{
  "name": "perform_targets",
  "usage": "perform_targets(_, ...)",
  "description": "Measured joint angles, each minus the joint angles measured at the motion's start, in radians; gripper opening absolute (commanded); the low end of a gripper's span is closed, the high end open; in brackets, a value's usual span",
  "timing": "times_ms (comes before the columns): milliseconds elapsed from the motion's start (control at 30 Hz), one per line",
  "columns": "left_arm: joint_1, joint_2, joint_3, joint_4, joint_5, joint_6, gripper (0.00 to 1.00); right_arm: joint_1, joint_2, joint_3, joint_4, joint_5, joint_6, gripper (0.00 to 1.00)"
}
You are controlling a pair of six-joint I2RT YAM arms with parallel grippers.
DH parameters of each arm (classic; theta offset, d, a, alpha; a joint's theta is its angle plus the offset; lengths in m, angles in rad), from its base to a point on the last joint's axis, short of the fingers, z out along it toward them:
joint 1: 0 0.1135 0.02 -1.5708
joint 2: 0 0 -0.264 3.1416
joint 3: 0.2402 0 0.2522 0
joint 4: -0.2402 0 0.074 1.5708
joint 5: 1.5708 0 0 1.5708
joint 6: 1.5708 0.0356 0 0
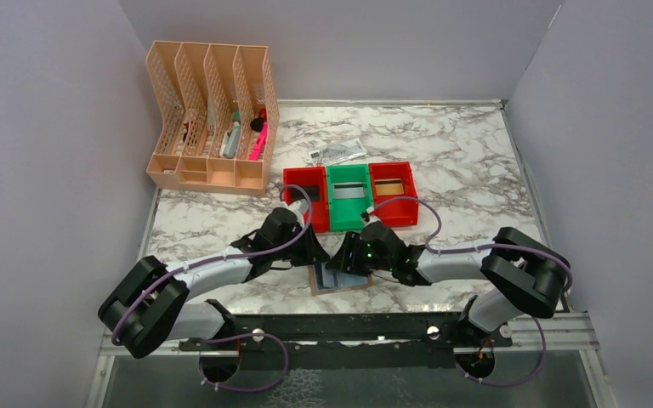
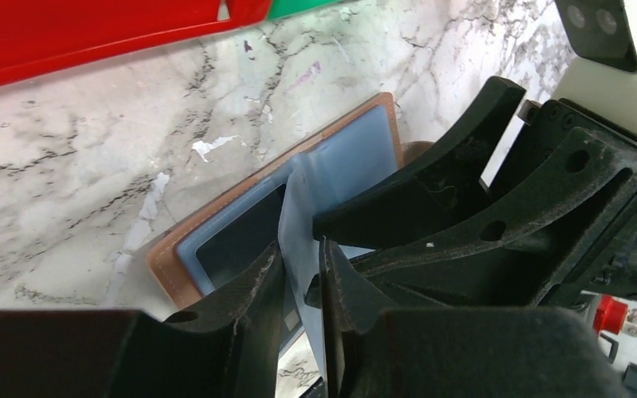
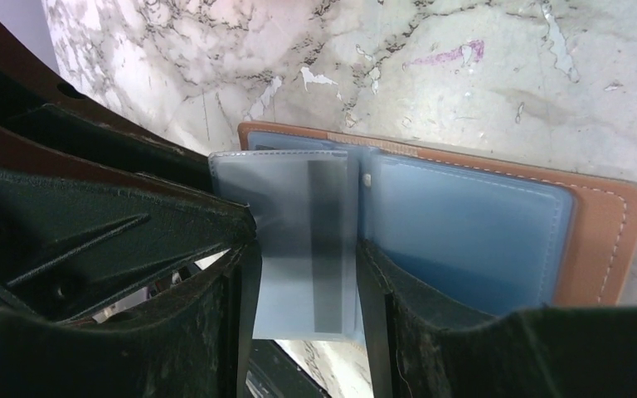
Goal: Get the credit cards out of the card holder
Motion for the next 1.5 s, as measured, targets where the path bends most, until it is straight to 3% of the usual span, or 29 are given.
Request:
perform_targets(267, -0.007, 0.000, 0.000, 0.014, 0.040, -0.003, 0.18, -0.009, -0.063, -0.025, -0.017, -0.049, -0.042, 0.62)
perform_targets(600, -0.019, 0.034, 0.006, 0.019, 0.066, -0.002, 0.21, -0.011, -0.274, -0.029, -0.183, -0.024, -0.106, 0.68)
perform_targets(1167, -0.123, 0.169, 0.166, 0.031, 0.106, 0.009, 0.38, -0.012, -0.729, -0.064, -0.667, 0.402, -0.031, 0.74)
perform_targets(1500, -0.204, 0.246, 0.237, 0.037, 0.106, 0.021, 0.52, -0.012, -0.845, -0.084, -0.792, 0.496, 0.016, 0.77)
